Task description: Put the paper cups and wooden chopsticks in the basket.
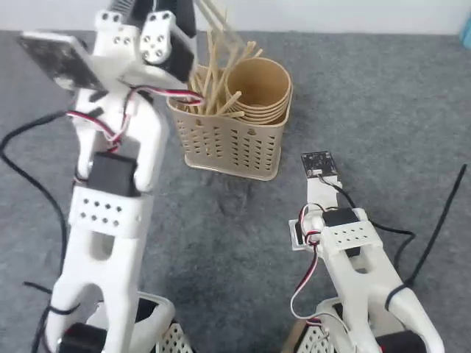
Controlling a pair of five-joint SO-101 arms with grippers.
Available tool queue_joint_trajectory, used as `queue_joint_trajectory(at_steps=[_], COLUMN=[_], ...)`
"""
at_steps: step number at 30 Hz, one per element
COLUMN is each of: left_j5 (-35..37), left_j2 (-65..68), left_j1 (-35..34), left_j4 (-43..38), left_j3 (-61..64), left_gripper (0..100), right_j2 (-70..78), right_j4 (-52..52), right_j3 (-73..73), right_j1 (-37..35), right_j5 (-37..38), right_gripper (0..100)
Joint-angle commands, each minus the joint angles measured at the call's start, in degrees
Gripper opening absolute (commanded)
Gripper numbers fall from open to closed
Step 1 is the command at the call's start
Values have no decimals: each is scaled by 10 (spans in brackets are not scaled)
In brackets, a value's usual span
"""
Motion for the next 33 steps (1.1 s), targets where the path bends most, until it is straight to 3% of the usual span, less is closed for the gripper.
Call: queue_joint_trajectory(at_steps=[1, 9, 13, 18, 30, 33], left_j5=[-8, -7, -18, -120, -130, -128], left_j2=[11, 0, -34, -54, -44, -44], left_j1=[-42, -75, -59, -49, -56, -98], left_j4=[-11, 3, 113, 218, 221, 222], left_j3=[-16, 7, 18, 19, 44, 29], left_gripper=[12, 12, 12, 12, 12, 13], right_j2=[-12, -11, -11, -11, -11, -11], right_j4=[-11, -19, -19, -19, -19, -19], right_j3=[-3, -3, -3, -3, -3, -3], right_j1=[11, 11, 11, 11, 11, 11], right_j5=[8, 9, 9, 9, 7, 7], right_gripper=[69, 69, 69, 69, 69, 69])
